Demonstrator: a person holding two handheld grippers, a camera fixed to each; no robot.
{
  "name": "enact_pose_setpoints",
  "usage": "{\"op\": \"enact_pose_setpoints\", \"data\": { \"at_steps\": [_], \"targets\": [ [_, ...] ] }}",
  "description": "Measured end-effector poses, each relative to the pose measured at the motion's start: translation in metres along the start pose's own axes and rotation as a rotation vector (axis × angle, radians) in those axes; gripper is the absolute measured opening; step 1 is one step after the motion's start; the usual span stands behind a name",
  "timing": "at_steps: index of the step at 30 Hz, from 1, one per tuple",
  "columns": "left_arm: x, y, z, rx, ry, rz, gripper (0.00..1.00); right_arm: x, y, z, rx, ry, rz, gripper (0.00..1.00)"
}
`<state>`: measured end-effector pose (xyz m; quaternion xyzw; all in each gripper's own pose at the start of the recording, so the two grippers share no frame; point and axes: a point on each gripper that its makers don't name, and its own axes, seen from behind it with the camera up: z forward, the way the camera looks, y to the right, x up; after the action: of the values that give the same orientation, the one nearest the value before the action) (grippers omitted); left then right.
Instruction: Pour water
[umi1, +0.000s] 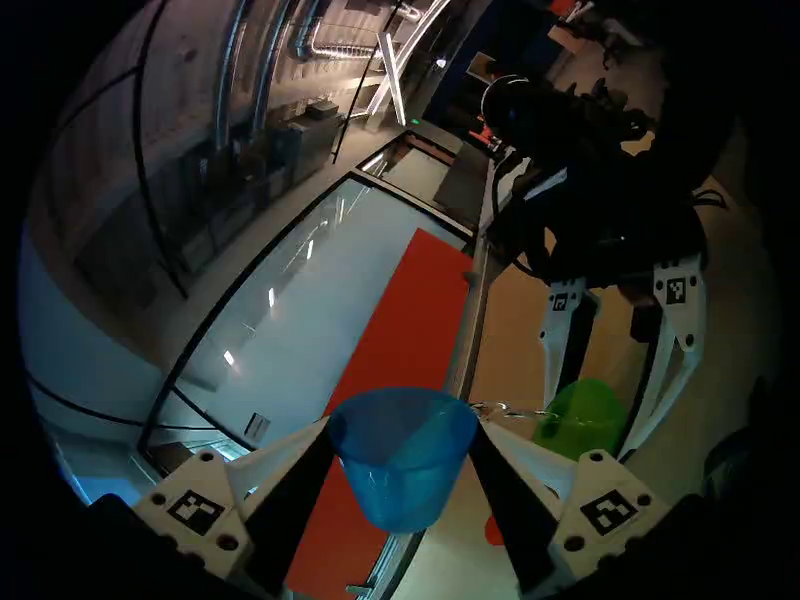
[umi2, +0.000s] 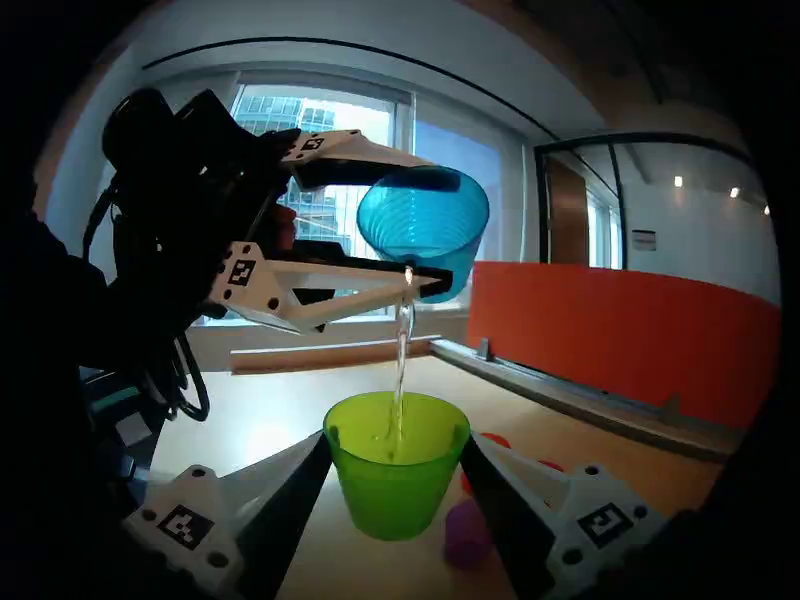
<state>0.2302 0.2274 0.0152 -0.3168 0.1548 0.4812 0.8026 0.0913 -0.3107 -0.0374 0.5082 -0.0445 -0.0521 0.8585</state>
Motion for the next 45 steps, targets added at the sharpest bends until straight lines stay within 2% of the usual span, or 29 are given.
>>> {"op": "enact_pose_setpoints", "data": {
  "at_steps": [8,22,45],
  "targets": [
    [0.0,-0.001,0.002,0.003,-0.005,0.011,0.88,0.002,0.002,-0.003,-0.005,0.005,0.003,0.9],
    [0.004,-0.01,0.001,0.021,-0.004,0.04,0.88,0.008,0.001,-0.005,-0.007,0.015,-0.006,0.9],
    [0.013,-0.017,-0.007,0.036,-0.003,0.116,0.88,0.011,0.0,-0.006,-0.01,0.025,-0.018,0.9]
  ]
}}
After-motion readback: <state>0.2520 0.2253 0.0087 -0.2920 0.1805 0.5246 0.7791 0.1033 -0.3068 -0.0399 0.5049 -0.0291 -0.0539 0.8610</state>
